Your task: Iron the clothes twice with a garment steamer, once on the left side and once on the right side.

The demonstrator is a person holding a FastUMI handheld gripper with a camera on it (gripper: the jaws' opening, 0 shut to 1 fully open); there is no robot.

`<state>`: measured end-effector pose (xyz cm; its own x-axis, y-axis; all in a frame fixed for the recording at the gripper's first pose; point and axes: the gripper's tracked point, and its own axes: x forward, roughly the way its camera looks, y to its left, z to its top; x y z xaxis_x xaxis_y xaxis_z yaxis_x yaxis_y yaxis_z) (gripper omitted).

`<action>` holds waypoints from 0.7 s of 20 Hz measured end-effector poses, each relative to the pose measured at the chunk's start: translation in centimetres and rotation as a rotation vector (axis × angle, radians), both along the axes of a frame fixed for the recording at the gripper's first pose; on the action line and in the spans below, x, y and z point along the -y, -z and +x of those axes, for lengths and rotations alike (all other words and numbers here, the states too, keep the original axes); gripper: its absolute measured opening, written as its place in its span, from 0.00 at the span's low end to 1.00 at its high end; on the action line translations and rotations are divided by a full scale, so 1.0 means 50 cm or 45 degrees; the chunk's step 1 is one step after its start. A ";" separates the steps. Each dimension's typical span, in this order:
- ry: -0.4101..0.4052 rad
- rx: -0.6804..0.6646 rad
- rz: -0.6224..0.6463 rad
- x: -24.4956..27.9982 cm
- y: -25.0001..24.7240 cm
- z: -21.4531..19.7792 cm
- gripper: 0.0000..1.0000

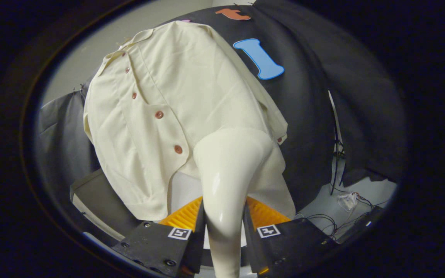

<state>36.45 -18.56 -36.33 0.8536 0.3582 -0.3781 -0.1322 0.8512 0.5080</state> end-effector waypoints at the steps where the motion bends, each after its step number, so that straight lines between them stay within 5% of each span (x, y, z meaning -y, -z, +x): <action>1: 0.000 0.007 0.002 -0.003 -0.004 -0.013 0.48; 14: -0.124 0.254 0.049 -0.156 -0.285 -0.225 0.47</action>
